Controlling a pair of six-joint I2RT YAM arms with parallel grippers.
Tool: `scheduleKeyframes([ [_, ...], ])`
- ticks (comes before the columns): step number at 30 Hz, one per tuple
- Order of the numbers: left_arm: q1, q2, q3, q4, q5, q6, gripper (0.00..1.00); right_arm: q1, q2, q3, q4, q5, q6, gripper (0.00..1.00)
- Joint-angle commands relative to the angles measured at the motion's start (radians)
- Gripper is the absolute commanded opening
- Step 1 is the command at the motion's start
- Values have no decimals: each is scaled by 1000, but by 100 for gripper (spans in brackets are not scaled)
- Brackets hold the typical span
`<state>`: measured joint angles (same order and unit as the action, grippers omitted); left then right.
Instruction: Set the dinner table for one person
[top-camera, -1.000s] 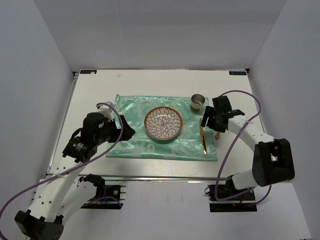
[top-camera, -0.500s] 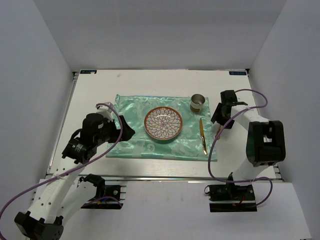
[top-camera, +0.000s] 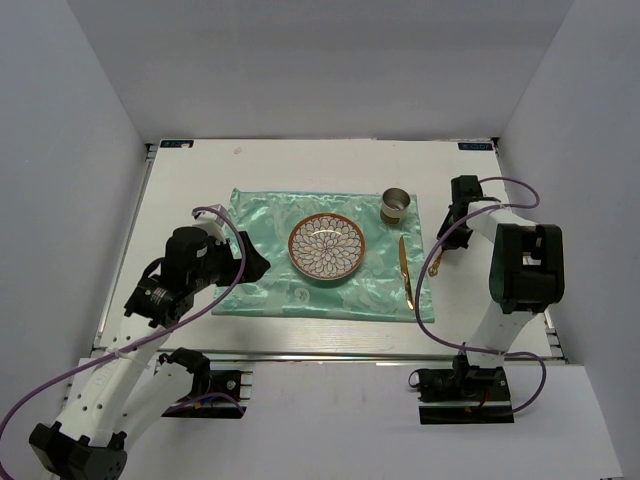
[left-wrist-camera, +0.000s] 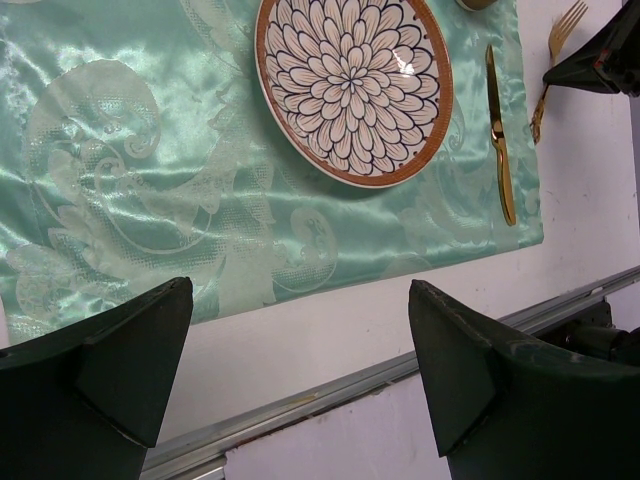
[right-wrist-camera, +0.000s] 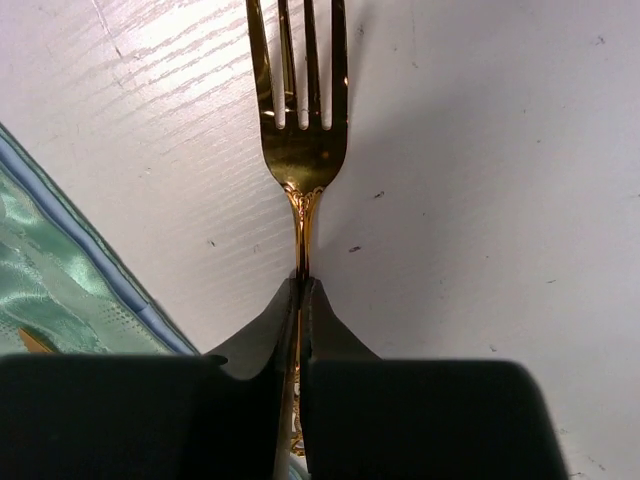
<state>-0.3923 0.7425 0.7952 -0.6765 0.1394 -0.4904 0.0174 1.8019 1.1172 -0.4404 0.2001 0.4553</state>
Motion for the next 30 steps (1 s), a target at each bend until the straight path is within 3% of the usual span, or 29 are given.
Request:
scheduleKeyframes([
  [1,-5,-6,2,6,0,1,98,-5,-50,10,-26,22,12,0],
  [7,-5,-15,9,-9,-33,-10,98,22,-272,90,-107,33,23,0],
  [10,-5,-52,13,-23,-95,-33,98,94,-326,144,-145,1,46,0],
  [13,6,-91,10,-24,-124,-50,98,226,-331,197,-167,-8,95,0],
  [16,15,-107,15,-35,-175,-66,98,433,-300,234,-129,-21,193,0],
  [18,15,-111,24,-57,-207,-82,98,544,-221,266,-110,-21,276,0],
  [19,-2,-121,42,-105,-297,-124,98,659,-184,327,-107,-11,298,0],
  [22,-11,-141,100,-277,-496,-238,98,812,-8,458,-126,24,362,0],
  [27,-11,-121,252,-510,-708,-272,98,924,277,768,-173,38,428,0],
  [30,-11,-164,260,-494,-732,-260,98,970,416,914,-214,45,468,0],
])
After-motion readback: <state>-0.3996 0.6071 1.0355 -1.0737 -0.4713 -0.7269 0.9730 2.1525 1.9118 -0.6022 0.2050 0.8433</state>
